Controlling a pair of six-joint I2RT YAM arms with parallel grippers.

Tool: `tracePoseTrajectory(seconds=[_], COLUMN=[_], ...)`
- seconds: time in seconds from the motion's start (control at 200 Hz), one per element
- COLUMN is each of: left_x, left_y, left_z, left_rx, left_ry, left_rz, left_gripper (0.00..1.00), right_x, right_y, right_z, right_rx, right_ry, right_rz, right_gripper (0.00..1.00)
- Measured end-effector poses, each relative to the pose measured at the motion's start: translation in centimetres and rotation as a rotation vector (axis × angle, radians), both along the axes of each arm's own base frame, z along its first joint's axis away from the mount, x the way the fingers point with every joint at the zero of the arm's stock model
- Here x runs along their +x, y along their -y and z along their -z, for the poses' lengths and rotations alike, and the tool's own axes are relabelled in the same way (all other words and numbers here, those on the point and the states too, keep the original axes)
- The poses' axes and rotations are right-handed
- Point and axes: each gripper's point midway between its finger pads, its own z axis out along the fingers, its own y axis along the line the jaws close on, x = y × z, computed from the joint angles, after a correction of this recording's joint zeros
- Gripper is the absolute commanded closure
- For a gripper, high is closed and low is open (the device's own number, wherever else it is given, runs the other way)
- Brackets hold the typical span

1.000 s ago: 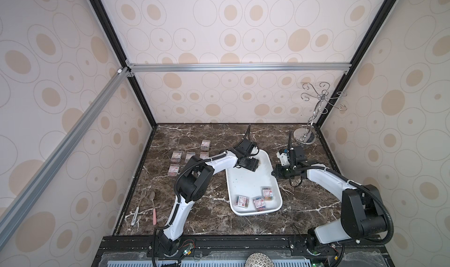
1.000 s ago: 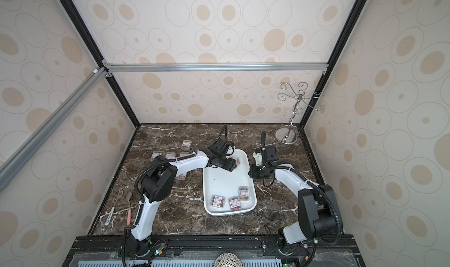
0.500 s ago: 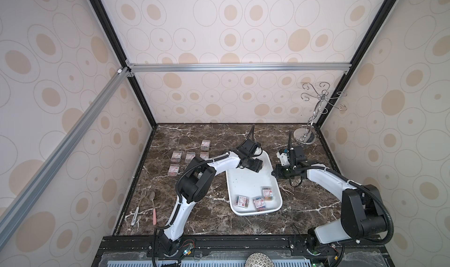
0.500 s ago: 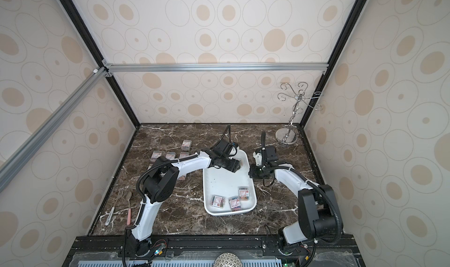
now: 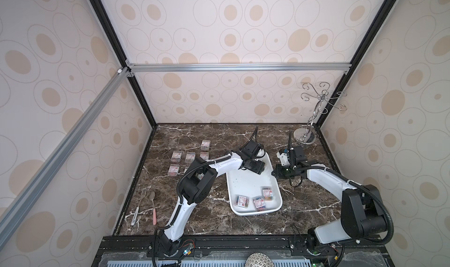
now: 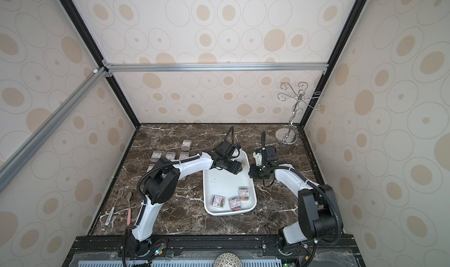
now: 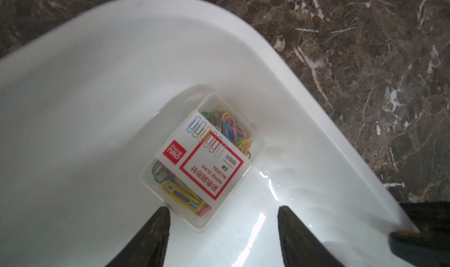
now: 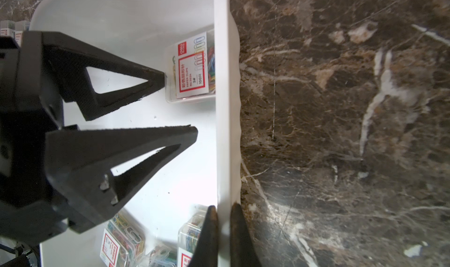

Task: Take the paper clips out of the storage box
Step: Adjust the boxed paper clips in the storage box.

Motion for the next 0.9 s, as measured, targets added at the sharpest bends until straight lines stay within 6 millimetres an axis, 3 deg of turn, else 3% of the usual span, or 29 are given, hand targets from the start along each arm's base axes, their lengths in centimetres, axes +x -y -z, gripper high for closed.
tracePoseTrajectory(seconds=[0.47,0.76,0.9], left_x=[1.1,2.7,3.3], left_y=[-0.7,0.7,1.6], left_z=[-0.9,-4.6,-4.4], left_rx=[0.081,0.097,0.129], left_ry=[0.079,0.206,0.239], left_rz=[-0.017,0.095,0.177], left_gripper=[0.26,0.24,0.24], right_x=[0.0,0.0,0.0], right_y=[0.0,0.0,0.0], right_z=[0.0,0.0,0.0], right_rx=[-0.001,-0.002,-0.005], right_ry=[0.001,0.001,0.002], right_rz=[-0.003,-0.003,-0.004], right_gripper=[0.92,0.92,0.92])
